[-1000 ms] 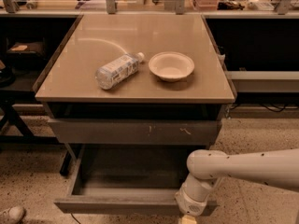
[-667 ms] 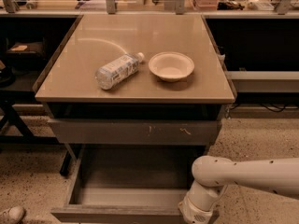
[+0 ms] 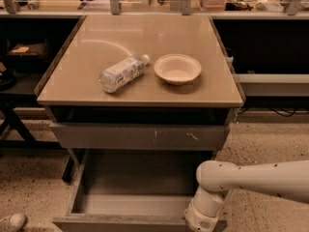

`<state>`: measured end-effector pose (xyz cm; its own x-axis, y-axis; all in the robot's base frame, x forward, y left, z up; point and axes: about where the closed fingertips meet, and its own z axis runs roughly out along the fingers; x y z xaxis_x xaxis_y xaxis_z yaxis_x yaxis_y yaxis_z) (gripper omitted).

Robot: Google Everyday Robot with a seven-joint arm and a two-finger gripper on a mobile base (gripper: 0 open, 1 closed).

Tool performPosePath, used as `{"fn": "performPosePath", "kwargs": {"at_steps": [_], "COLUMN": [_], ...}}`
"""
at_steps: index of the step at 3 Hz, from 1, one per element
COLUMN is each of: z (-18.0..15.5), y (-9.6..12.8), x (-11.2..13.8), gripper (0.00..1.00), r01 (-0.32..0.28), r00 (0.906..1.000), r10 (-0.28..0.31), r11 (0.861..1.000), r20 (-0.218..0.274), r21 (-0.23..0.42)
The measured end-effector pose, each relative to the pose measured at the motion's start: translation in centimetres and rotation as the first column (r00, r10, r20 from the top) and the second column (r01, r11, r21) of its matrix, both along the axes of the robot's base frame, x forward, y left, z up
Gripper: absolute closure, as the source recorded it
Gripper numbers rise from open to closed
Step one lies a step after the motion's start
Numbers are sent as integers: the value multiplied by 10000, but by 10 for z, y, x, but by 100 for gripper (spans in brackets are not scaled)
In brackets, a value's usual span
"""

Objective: Open middle drawer

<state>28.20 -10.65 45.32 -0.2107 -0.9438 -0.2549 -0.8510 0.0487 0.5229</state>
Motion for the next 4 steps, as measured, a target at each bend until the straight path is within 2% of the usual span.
{"fn": "performPosePath", "kwargs": {"at_steps": [1, 2, 3, 4], "z": [2, 6, 7, 18], "y": [0, -11, -11, -25], "x": [0, -21, -21, -44], "gripper": [0, 0, 0, 0], "r01": [0, 103, 103, 620], "r00": [10000, 9987, 9987, 9951], "r10": [0, -103, -103, -606], "r11": [10000, 9999, 9999, 9980], "r20": [-1, -495, -495, -784], "r21": [0, -9, -8, 155]}}
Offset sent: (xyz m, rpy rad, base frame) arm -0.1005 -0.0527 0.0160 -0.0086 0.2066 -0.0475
